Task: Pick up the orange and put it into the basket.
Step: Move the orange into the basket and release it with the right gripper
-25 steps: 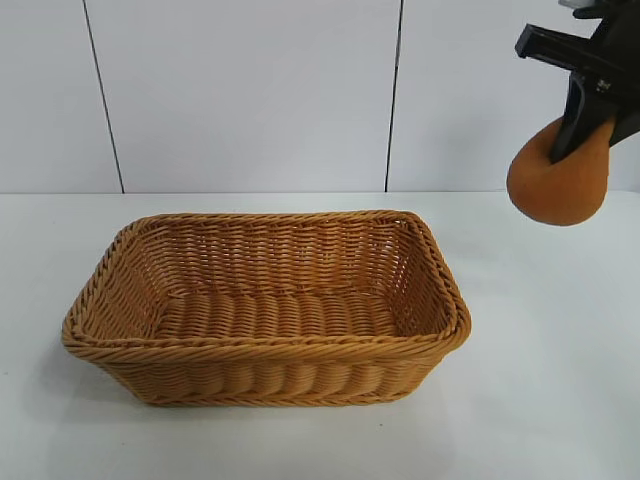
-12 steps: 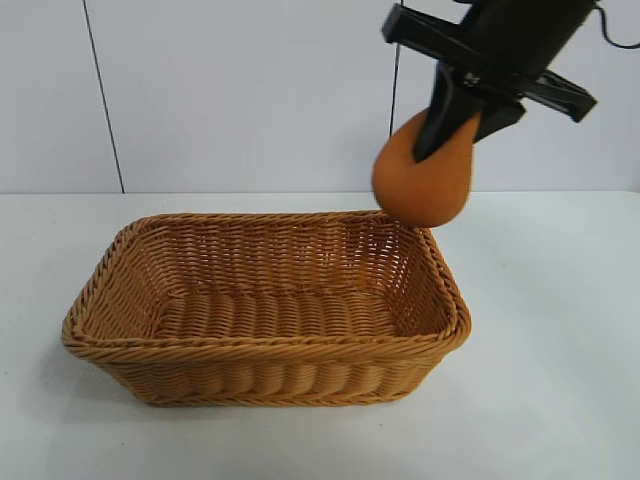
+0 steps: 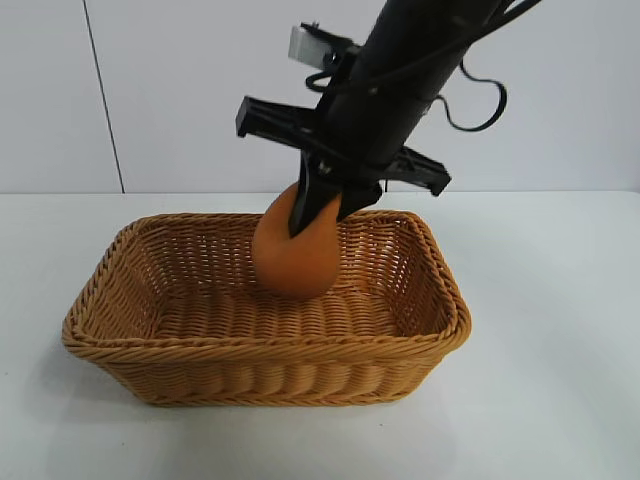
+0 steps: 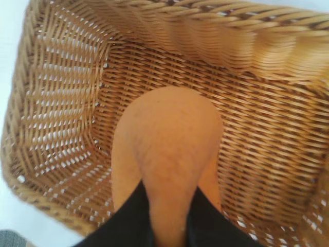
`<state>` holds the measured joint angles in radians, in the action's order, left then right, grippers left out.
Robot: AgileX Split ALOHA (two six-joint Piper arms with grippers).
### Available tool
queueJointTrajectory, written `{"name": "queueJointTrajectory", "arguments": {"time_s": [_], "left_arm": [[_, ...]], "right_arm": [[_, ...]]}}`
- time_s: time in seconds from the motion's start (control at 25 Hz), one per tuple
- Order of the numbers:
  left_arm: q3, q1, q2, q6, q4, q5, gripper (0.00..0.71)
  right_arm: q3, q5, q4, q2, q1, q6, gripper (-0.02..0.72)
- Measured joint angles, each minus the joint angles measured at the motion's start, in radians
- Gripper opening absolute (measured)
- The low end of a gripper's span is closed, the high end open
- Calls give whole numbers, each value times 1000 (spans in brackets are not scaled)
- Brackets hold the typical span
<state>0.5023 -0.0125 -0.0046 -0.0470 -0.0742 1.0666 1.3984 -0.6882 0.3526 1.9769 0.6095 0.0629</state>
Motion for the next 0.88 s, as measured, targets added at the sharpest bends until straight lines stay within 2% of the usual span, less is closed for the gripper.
{"name": "queueJointTrajectory", "arguments": {"time_s": [0.12, 0.32, 0.36, 0.44, 0.56, 0.64, 0.76, 0.88], "left_arm": [[0, 0, 0, 0, 0, 0, 693], [0, 0, 0, 0, 0, 0, 693], [0, 0, 0, 0, 0, 0, 693], [0, 0, 0, 0, 0, 0, 693], [0, 0, 0, 0, 0, 0, 693], [0, 0, 0, 0, 0, 0, 693], [0, 0, 0, 0, 0, 0, 693], [0, 0, 0, 0, 0, 0, 693]], "right_arm": [[0, 40, 11, 63, 5, 1, 34], [0, 43, 24, 102, 5, 3, 46], [0, 43, 27, 102, 5, 3, 76], [0, 38, 28, 102, 5, -1, 193], [1, 17, 34, 101, 5, -10, 515], [2, -7, 36, 101, 5, -23, 626], [33, -67, 35, 101, 5, -32, 678], [104, -141, 23, 101, 5, -32, 687]]}}
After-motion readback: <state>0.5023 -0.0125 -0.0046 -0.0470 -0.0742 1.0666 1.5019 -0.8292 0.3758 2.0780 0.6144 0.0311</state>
